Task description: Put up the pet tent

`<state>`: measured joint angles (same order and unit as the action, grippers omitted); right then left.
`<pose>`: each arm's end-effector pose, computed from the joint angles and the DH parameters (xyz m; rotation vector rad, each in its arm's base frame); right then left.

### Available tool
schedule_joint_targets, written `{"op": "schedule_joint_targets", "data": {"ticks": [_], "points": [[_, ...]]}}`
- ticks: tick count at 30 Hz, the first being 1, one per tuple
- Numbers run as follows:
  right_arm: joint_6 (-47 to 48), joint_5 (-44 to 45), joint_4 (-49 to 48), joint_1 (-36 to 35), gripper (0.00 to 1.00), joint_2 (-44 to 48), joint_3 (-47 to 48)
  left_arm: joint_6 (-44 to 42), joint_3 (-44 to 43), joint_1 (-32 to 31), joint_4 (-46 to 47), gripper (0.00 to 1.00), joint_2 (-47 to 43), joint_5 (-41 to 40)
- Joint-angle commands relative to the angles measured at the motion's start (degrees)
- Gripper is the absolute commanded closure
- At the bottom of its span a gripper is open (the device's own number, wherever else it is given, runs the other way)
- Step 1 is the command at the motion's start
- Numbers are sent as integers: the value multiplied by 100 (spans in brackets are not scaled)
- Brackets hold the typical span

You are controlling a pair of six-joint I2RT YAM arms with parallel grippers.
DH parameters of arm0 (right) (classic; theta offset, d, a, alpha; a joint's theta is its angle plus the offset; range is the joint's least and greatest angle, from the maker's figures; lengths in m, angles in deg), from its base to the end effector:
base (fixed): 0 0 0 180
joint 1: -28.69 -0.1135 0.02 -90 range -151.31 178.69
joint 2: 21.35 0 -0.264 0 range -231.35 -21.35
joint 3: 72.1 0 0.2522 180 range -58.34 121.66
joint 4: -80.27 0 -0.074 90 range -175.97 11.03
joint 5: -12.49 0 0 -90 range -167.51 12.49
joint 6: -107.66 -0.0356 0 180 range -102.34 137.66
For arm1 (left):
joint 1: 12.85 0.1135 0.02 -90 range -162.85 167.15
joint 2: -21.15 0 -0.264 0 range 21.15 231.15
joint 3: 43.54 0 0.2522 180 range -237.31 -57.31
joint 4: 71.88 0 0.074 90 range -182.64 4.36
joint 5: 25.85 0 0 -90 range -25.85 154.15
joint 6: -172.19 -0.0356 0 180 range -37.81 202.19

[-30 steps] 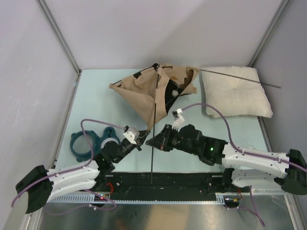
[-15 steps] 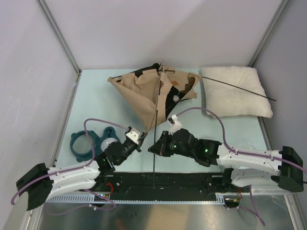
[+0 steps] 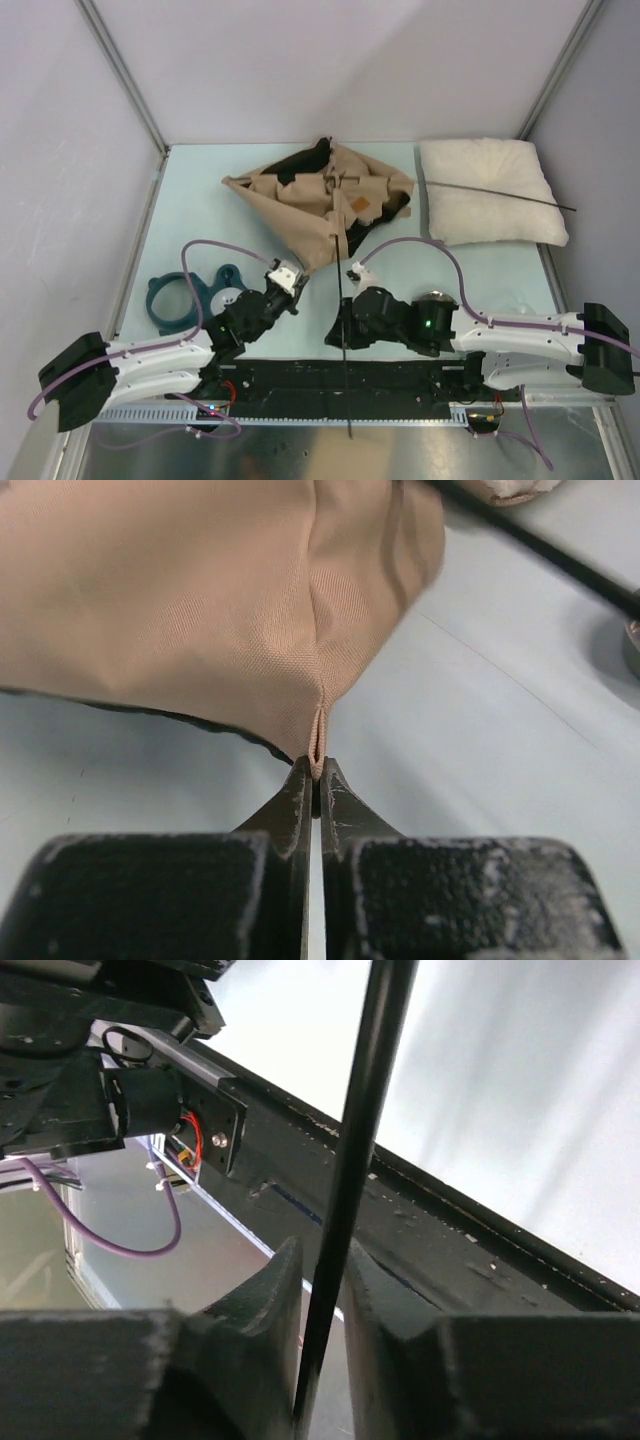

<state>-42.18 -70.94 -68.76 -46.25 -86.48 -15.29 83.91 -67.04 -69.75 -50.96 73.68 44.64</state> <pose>0.0671 0.2338 0.2473 -0.2617 2.4928 1.0408 0.1117 -0.1497 0.1855 0.5651 1.6315 -0.4693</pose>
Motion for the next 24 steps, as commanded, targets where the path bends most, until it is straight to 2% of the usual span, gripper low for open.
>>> {"op": "schedule_joint_targets", "data": {"ticks": [1, 8, 13, 20, 24], "points": [[240, 46, 261, 27, 69, 24, -34, 162, -445, -77, 55, 100, 215, -197], [459, -534, 429, -43, 42, -61, -117, 253, -679, -74, -63, 100, 508, -264], [393, -1083, 775, -107, 22, 361, -137, 279, -702, -81, -74, 100, 636, -347], [231, -2071, 1218, -326, 17, 1293, -161, 303, -730, -78, -68, 100, 869, -471], [69, -2479, 1034, -543, 19, 1340, -320, 368, -794, -75, -64, 100, 963, -580]]}}
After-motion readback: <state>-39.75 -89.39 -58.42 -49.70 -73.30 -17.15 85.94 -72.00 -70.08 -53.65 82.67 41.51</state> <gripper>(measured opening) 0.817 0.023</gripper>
